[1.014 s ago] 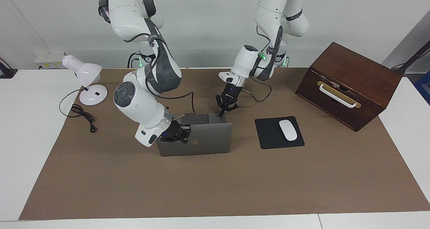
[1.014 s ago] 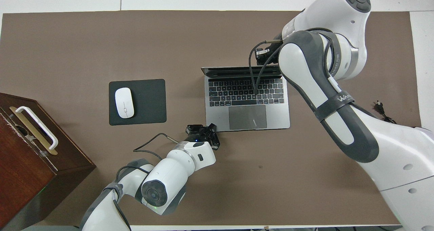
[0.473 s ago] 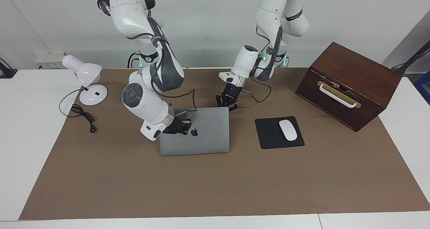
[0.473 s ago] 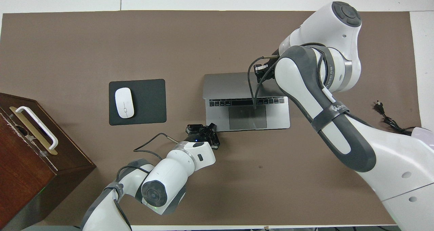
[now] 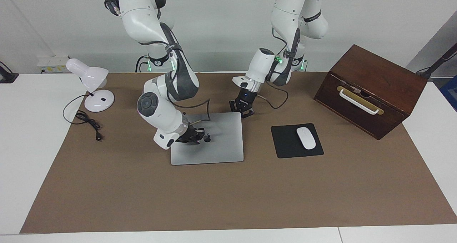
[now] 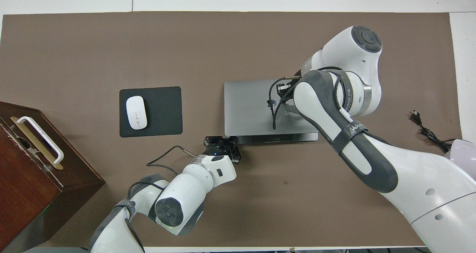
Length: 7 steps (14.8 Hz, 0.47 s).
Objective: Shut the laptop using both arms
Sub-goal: 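Push the laptop screen down toward the keyboard with the right gripper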
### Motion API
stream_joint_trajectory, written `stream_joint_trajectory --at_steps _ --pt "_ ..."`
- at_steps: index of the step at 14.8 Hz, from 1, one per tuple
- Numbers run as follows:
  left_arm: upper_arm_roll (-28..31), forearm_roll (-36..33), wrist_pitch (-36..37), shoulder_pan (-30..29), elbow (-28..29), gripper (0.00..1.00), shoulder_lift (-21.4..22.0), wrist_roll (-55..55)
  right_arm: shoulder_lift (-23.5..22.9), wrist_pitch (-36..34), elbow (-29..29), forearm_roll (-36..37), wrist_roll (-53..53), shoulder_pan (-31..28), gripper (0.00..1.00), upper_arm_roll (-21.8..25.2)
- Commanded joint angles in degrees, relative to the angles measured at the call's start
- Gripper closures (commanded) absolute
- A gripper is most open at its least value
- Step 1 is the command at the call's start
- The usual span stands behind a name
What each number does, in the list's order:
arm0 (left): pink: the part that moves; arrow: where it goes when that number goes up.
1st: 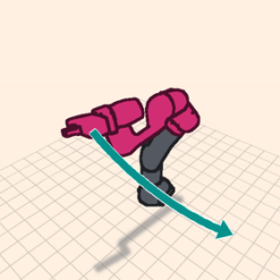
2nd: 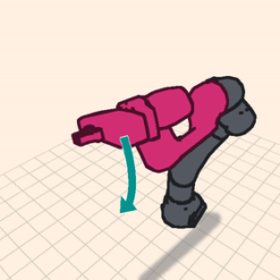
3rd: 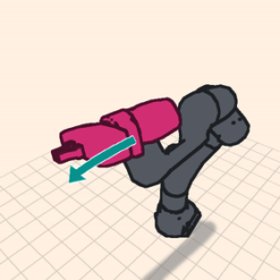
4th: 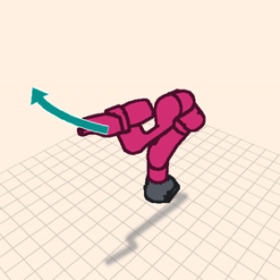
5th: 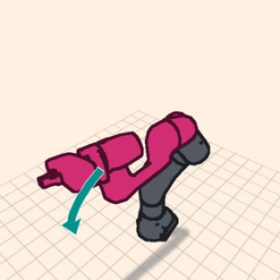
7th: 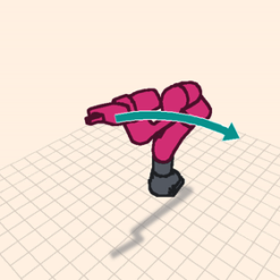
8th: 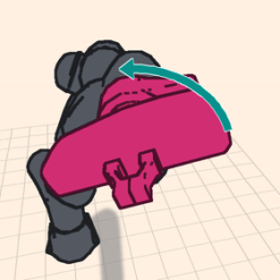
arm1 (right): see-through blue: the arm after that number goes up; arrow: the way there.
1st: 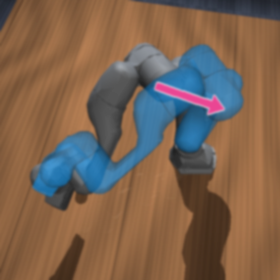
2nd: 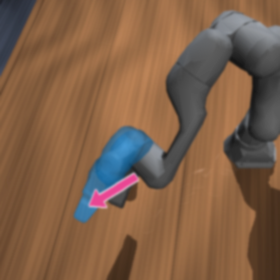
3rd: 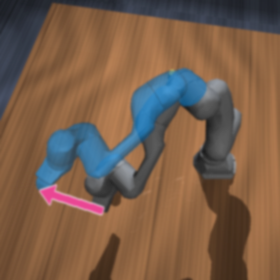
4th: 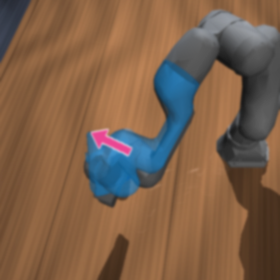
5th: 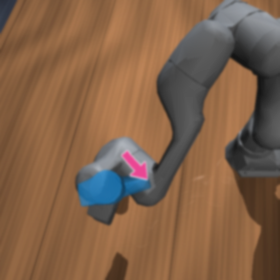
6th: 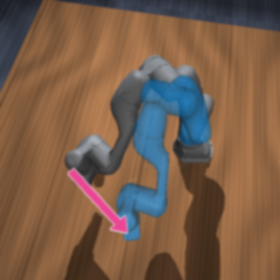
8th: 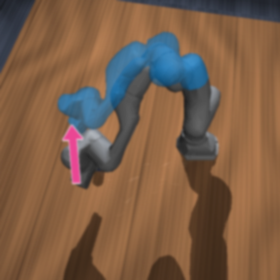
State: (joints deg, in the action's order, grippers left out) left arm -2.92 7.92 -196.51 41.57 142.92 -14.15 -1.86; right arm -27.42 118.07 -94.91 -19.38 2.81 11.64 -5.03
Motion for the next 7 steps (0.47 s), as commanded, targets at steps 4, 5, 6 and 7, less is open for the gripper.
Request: stream_joint_trajectory --at_steps 4,5,6,7 --pt "0.9 1.04 -1.16 0.36 -0.27 1.0 -4.74 1.24 1.41 2.78 -3.27 -0.57 0.36 -0.3 1.0 -0.42" --pt "0.9 1.13 -1.24 0.36 -0.18 1.0 -4.74 1.24 1.49 2.87 -3.7 -0.57 0.36 -0.3 1.0 -0.42" --pt "0.9 1.04 -1.25 0.36 -0.18 1.0 -4.74 1.24 1.49 2.87 -3.88 -0.57 0.36 -0.3 1.0 -0.42" --pt "0.9 1.13 -1.25 0.36 -0.18 1.0 -4.74 1.24 1.49 2.95 -4.06 -0.57 0.36 -0.21 1.0 -0.42"
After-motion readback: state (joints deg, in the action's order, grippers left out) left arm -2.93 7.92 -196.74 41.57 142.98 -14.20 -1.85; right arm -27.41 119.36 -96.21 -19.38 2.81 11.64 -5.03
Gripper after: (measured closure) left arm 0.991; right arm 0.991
